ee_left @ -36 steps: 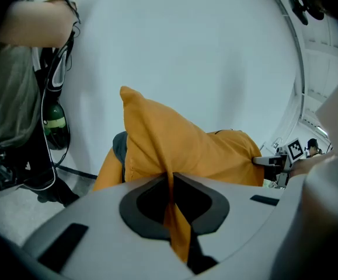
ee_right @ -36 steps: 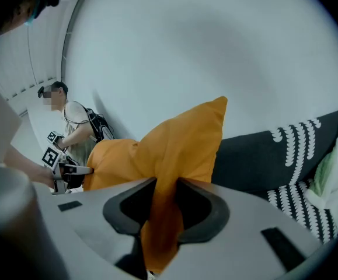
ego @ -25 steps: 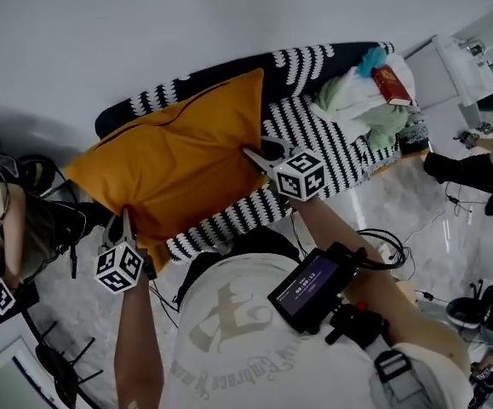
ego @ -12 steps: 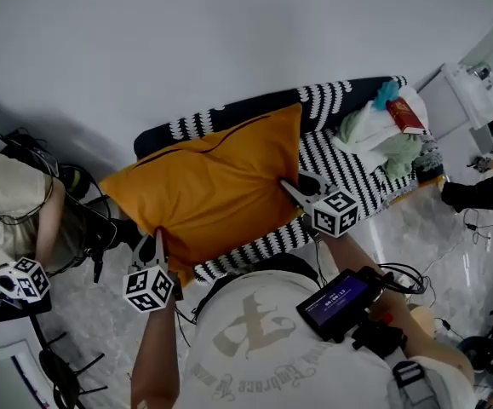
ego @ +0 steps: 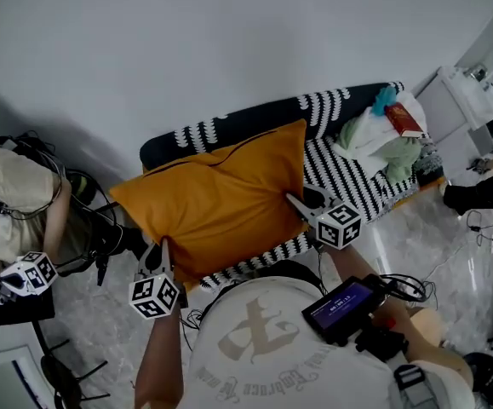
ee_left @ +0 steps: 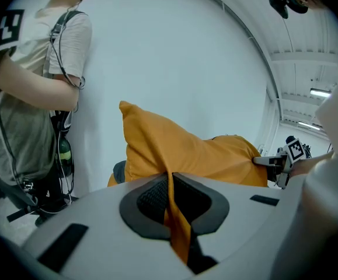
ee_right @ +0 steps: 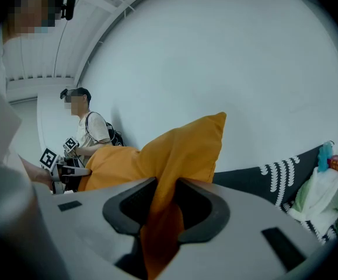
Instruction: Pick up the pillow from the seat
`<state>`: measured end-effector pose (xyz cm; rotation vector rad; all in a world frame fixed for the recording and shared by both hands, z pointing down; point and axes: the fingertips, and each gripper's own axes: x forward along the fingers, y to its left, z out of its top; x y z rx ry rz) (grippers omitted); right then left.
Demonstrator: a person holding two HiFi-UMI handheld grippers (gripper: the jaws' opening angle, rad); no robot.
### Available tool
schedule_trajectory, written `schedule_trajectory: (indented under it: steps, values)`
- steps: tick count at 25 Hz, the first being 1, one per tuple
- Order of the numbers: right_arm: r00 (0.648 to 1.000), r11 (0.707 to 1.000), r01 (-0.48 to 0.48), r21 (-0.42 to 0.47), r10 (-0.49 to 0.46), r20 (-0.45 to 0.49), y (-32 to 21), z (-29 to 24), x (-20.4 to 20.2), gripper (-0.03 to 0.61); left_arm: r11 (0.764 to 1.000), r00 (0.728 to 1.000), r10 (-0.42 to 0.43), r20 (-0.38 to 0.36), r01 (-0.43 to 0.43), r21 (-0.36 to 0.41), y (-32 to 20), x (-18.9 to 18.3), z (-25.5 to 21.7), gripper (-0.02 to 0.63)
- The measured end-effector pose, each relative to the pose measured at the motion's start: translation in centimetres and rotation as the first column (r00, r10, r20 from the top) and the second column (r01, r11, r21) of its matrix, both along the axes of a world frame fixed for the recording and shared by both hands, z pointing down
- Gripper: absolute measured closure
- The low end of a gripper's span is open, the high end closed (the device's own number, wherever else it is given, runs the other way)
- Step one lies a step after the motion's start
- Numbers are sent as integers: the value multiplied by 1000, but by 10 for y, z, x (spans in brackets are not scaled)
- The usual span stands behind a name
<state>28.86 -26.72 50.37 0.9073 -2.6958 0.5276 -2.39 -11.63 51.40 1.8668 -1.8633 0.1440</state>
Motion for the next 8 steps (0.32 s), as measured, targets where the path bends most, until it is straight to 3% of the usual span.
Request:
schedule_trajectory:
  steps: [8]
  values:
    - [1000,1000,-3,12,3,-5,1,1,5,453,1000,1000,-1,1,1,5,4,6,3,589]
